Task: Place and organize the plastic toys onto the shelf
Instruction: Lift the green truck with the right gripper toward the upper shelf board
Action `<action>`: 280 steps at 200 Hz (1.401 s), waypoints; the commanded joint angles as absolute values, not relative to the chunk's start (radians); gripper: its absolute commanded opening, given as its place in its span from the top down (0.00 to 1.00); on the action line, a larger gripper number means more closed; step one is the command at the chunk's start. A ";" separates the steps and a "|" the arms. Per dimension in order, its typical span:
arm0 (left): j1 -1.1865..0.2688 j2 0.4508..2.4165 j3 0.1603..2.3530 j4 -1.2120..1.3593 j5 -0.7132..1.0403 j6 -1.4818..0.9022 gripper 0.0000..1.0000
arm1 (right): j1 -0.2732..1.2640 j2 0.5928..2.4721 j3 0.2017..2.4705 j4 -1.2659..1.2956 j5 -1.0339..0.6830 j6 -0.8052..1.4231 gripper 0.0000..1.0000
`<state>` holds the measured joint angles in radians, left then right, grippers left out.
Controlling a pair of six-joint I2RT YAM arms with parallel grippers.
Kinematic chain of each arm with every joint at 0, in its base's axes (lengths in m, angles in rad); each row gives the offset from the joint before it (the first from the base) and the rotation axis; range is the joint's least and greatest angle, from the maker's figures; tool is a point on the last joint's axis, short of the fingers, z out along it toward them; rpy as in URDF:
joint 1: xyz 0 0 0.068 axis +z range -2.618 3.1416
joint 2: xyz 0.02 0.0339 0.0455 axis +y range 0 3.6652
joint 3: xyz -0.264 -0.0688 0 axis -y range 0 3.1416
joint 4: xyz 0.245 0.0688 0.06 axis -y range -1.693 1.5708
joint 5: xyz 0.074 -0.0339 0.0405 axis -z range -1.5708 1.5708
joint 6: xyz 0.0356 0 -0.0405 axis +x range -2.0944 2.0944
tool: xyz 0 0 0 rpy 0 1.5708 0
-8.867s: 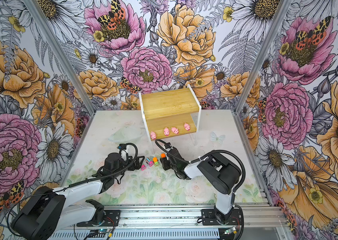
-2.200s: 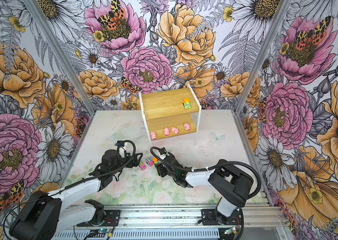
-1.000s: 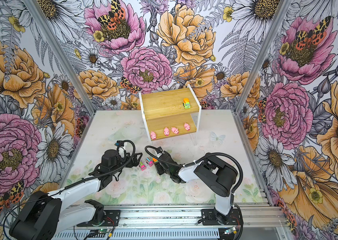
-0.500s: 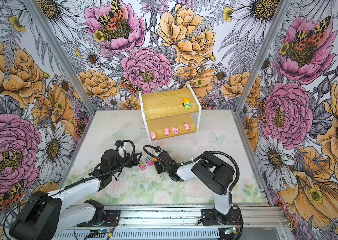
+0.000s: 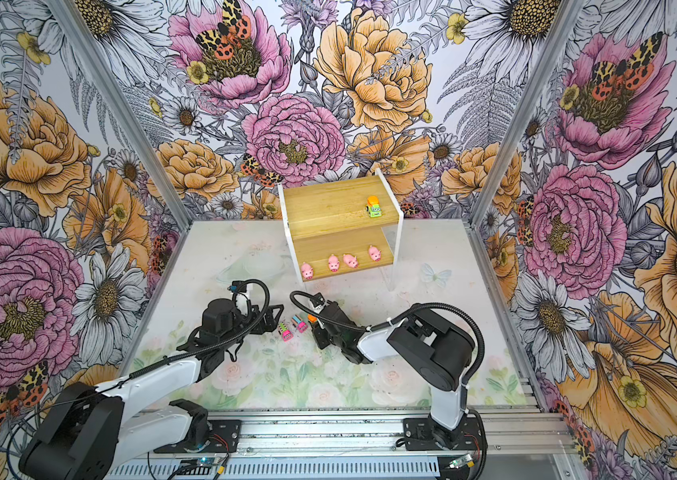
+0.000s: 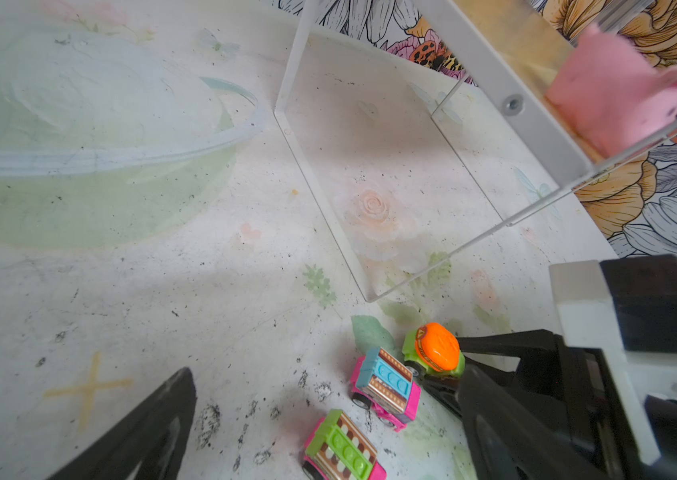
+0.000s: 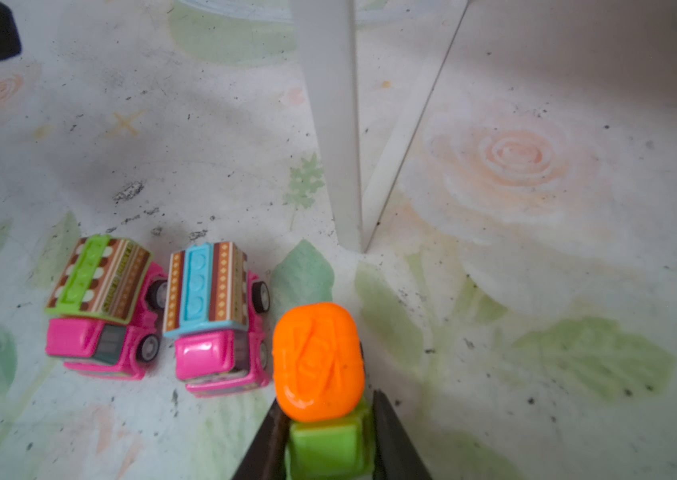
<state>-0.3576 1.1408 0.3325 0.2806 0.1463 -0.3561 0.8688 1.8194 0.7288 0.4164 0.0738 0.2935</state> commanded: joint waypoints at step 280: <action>-0.338 1.111 0.331 0.280 0.173 -0.324 0.01 | 0.737 1.311 1.577 -0.575 0.287 0.217 0.80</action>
